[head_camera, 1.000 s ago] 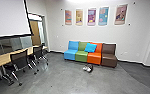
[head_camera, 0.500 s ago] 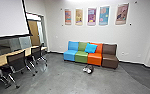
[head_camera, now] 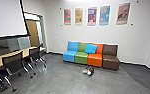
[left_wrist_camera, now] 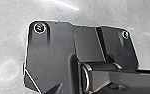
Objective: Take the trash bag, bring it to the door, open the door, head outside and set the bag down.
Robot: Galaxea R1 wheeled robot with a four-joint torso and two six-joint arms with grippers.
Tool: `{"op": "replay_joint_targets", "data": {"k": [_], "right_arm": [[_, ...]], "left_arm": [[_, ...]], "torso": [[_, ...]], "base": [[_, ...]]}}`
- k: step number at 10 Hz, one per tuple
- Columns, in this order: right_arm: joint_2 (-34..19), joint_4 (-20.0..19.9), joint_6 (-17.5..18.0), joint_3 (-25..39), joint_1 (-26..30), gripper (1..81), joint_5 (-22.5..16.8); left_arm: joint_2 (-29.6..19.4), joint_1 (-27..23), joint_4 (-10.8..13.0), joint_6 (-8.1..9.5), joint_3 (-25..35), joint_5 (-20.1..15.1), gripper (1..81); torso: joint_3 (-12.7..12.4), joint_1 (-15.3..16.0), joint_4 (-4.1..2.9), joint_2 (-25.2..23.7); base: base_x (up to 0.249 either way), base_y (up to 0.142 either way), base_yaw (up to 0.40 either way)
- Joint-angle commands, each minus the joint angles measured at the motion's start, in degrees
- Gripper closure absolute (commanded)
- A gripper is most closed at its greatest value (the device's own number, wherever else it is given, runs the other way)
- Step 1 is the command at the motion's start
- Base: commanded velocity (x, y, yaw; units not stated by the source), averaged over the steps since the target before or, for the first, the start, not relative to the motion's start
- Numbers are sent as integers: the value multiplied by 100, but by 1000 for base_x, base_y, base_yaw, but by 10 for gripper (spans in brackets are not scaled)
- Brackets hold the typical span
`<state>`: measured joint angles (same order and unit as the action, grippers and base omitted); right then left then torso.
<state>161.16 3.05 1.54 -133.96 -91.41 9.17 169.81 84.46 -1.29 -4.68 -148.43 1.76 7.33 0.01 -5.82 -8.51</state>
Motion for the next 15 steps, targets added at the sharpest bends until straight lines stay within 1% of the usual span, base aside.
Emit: {"op": "replay_joint_targets", "data": {"k": [1,15], "right_arm": [[-37,20,5,91,267,10,-249],[-29,3,5,99,276,10,-249]], "left_arm": [[-26,-355,6,-33,33,-263,10],[-35,-355,6,-33,33,-263,10]], "torso": [[0,0,0,0],[0,0,0,0]], "base": [[187,0,0],[191,0,0]]}}
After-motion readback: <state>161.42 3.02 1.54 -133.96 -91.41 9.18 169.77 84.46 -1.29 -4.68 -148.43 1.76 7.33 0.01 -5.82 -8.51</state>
